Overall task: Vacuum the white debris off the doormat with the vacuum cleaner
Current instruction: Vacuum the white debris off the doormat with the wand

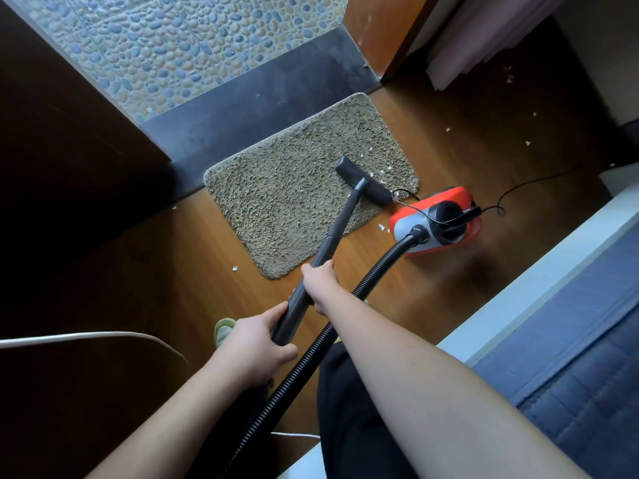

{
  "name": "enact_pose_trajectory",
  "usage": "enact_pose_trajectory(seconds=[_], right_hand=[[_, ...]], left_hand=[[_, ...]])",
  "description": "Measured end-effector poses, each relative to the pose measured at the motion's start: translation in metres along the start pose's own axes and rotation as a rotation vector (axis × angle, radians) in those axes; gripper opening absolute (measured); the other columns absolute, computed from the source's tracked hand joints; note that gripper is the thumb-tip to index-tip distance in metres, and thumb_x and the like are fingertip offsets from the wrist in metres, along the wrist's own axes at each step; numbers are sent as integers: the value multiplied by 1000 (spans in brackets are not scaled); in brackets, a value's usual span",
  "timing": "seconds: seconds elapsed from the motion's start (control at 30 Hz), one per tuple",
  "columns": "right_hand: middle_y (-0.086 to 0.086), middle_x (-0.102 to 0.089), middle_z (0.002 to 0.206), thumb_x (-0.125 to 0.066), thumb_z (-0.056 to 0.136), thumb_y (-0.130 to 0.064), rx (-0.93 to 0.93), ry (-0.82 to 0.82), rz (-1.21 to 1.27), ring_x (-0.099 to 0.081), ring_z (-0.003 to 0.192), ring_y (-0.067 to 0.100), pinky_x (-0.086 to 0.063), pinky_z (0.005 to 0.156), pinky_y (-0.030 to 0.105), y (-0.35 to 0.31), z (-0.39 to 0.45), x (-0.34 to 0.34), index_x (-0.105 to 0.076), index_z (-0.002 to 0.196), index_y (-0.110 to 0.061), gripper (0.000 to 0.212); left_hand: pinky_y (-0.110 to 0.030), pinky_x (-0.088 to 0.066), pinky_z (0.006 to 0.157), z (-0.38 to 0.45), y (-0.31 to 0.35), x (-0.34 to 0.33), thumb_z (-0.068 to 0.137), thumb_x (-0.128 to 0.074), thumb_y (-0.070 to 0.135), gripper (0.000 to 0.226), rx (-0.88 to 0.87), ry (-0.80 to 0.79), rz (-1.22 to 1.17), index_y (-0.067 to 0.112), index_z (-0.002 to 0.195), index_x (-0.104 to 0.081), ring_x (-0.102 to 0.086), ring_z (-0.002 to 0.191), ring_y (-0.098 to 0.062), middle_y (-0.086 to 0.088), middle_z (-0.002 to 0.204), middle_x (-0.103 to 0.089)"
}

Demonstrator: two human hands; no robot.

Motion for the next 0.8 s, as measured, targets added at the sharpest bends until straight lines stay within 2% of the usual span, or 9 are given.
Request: enact_pose_trajectory(seconds=[0.17,0.3,0.37,0.47,0.63,0.8], right_hand=[[13,-51,132,-47,97,-34,12,28,-37,-58,110,34,-52,86,43,-7,5,13,-15,151,-22,64],[13,-50,132,-47,96,-35,22,39,-36,-58,110,35,-52,91,45,-15,12,21,-19,149,-21,62],[13,-51,131,-48,96,-35,32,43,-20,-58,109,35,-53,90,45,-20,16,24,-22,146,-20,59],[13,-50,133,-49,97,-36,37,42,-16,-56,111,34,-49,79,41,-24,18,27,-21,147,-20,60],[13,-49,135,-50,97,-36,38,41,1,-56,113,34,-49,77,41,-27,20,29,-15,153,-23,67],[12,-49,137,-47,98,-35,15,26,-42,-55,115,34,-50,91,44,-19,13,23,-7,155,-24,71]], left_hand=[[-15,-53,65,4,10,-1,78,-67,30,77,-5,-3,-21,43,148,-38,-67,74,-6,9,102,-62],[-15,-54,53,12,21,-1,78,-67,28,76,-1,-11,-41,43,147,-38,-70,64,-11,9,98,-63],[-16,-55,52,15,26,-1,78,-67,27,75,-12,-7,-39,42,146,-40,-69,58,-12,9,94,-64],[-25,-59,57,19,31,0,77,-66,25,75,-25,-16,-44,40,146,-40,-67,49,-12,4,97,-67],[-17,-54,51,23,33,1,78,-66,27,77,-29,-14,-22,40,147,-38,-68,54,-10,5,98,-66],[-8,-45,50,17,23,2,77,-67,30,76,-18,-20,-17,43,147,-38,-66,65,-5,8,101,-63]])
Point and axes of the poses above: each hand's wrist, its own z-axis towards the middle knuckle, its own x-axis out of the back of the hand, y = z × x, the point moved 6 cm from there along z, towards the middle knuckle
